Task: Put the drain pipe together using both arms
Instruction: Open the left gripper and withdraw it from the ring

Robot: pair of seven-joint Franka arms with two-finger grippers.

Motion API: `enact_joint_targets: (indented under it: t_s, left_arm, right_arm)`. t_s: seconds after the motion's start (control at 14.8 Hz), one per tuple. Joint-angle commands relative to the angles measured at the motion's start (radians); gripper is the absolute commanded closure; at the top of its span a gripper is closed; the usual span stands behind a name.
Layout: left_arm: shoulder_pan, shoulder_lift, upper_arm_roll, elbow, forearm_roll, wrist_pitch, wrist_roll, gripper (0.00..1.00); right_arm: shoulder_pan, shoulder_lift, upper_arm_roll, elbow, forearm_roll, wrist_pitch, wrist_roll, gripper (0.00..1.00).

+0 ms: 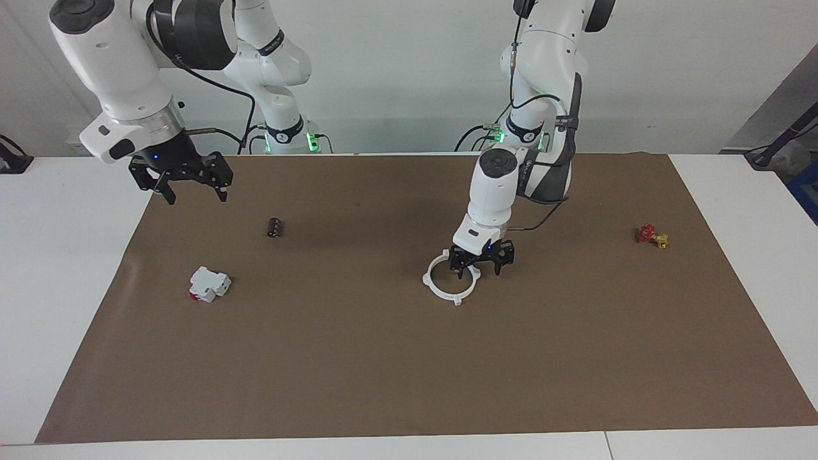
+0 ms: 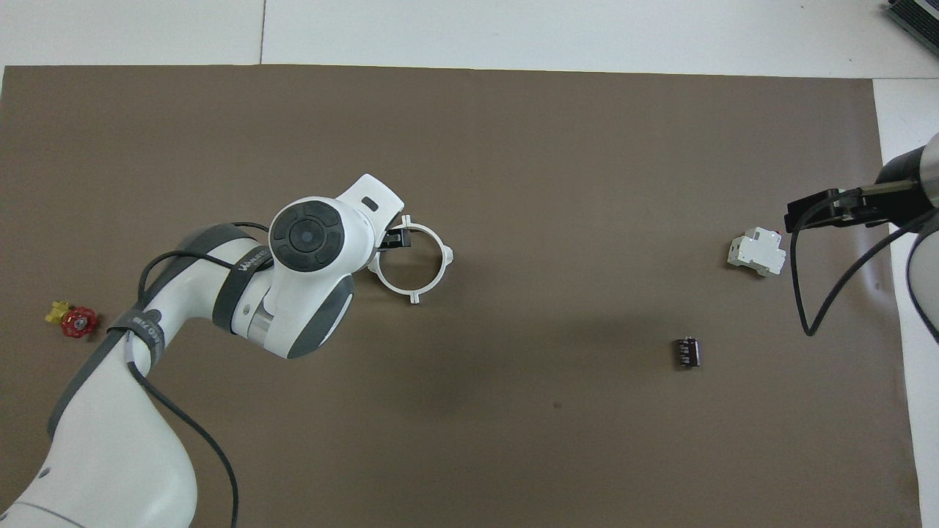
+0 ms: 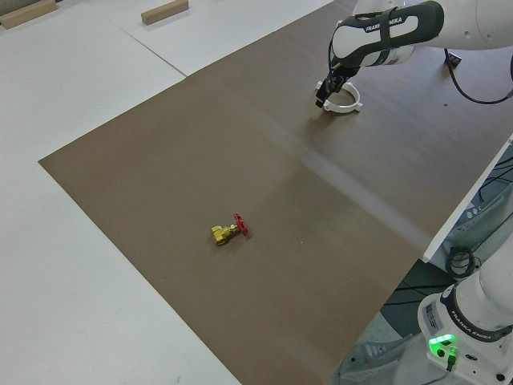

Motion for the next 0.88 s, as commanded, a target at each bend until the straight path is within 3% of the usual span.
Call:
enact_joint_targets:
  t_s: [0.0,0.27,0.81]
  left_arm:
    - [0.065,-0.099,-0.003,-0.022,0.021,-0.04,0.034,0.0]
    - [0.149,-0.143,-0.008,-0.024,0.003,-0.058,0.158,0.0]
    - [0.337,-0.26,0.0,-0.01,-0.118,-0.336,0.636,0.0]
  right_arm:
    - [-0.008,-0.03,0.003,-0.035,0.003,0.011,0.013,0.0]
    - [-0.006,-0.03,0.003,-0.035,0.003,0.011,0.013,0.0]
    - [-0.015,-0.03,0.003,-0.034,0.003,0.011,0.013,0.0]
